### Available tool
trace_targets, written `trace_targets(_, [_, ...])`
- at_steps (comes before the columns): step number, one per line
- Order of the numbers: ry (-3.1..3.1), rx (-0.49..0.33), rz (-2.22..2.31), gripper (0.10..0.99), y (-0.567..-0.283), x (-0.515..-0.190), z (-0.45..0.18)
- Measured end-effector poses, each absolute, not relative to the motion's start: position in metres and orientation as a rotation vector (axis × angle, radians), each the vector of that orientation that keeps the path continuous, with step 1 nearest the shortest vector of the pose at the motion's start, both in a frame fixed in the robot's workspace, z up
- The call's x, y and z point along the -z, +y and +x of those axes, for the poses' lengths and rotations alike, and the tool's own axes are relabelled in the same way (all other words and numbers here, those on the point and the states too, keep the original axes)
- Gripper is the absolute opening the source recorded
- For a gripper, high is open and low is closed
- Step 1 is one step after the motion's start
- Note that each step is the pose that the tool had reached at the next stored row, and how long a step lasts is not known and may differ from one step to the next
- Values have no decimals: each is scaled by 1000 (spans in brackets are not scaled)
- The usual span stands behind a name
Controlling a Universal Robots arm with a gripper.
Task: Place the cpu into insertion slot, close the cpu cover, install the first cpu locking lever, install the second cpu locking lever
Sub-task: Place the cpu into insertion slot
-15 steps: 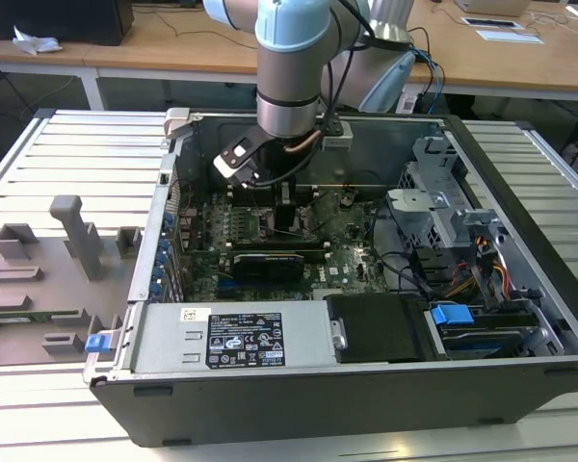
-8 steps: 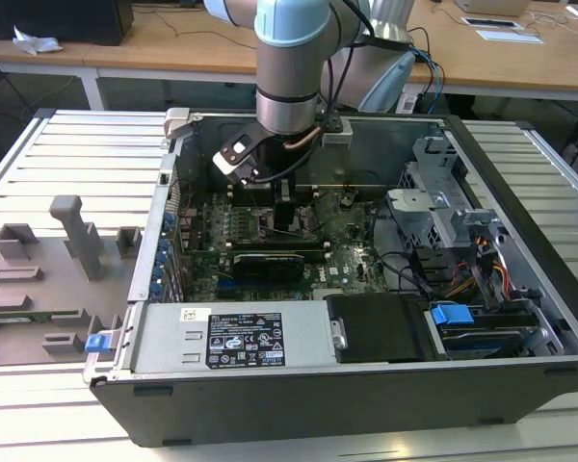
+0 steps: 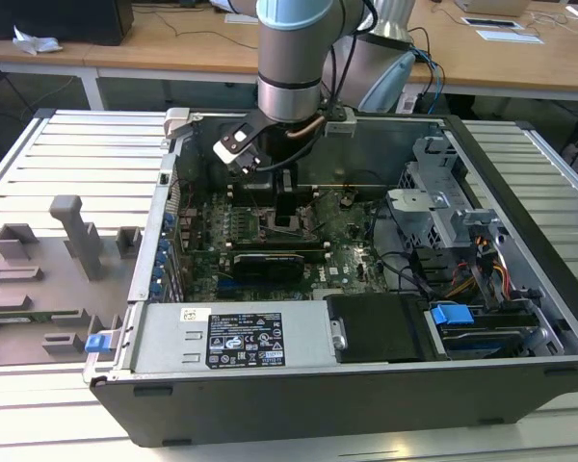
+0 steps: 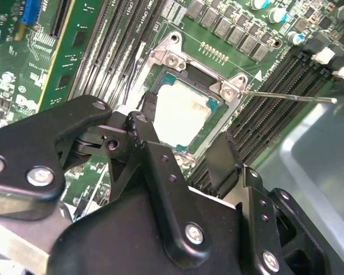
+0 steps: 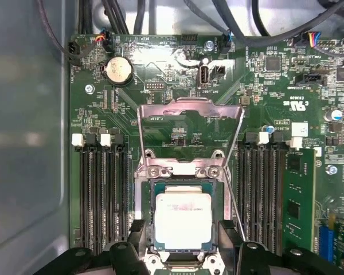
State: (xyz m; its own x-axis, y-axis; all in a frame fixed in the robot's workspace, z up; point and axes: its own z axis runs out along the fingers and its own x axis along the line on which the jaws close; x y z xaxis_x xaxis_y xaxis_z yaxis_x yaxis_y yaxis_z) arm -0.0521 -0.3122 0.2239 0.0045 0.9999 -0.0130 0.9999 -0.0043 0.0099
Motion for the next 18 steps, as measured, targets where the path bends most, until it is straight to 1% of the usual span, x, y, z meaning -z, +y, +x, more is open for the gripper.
trace_targets(7, [2205,4,2215,616,-312,-244,-52])
trace_targets(10, [2205,4,2215,616,-312,-268,-52])
trace_targets(18, [2205,4,2215,616,-312,-268,-52])
